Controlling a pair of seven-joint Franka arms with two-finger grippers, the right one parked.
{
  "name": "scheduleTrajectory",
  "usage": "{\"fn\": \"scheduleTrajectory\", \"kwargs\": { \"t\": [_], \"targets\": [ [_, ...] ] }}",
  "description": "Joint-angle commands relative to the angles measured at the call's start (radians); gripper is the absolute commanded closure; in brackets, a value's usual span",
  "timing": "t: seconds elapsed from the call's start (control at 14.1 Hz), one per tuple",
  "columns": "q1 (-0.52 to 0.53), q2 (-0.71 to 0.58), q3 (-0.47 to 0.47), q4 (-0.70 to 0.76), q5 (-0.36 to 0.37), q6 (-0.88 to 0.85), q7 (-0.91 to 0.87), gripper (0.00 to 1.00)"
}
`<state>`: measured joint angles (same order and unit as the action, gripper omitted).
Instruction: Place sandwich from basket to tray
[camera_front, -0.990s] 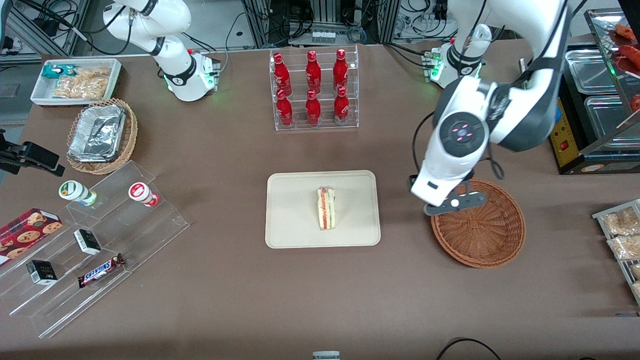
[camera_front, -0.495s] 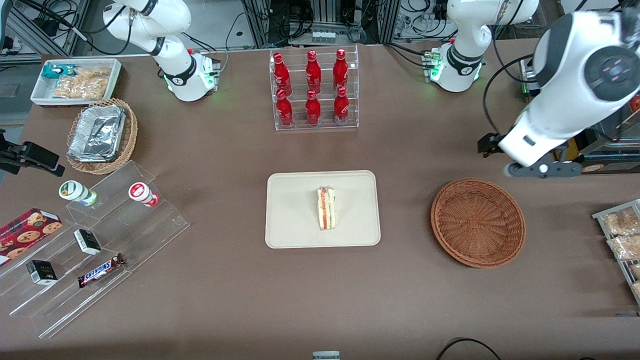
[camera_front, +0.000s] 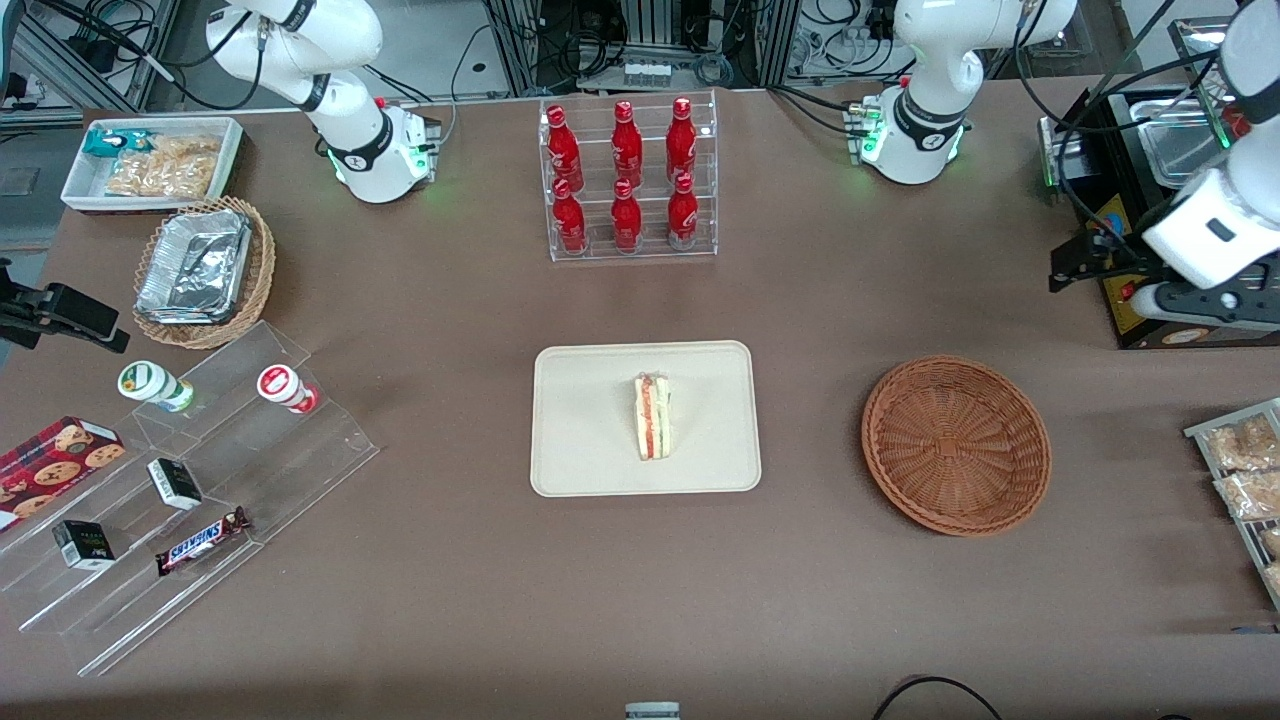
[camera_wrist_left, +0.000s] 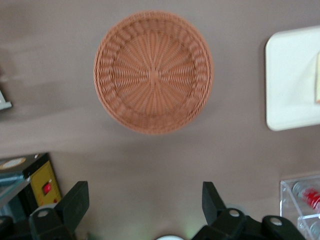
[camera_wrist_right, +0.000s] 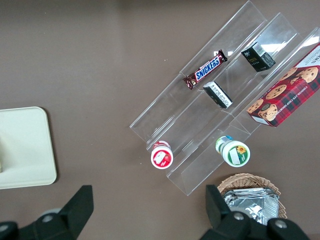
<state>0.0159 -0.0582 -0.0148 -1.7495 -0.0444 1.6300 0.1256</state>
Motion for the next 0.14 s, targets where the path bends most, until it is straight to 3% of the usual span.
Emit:
{"fn": "scheduleTrajectory", "kwargs": {
  "t": [0.0,0.07],
  "targets": [
    [-0.010,-0.017,0.007,-0.024,-0.019,0.054,0.003,0.00],
    [-0.023,-0.018,0.007,-0.025,-0.015,0.051,0.000,0.00]
  ]
}}
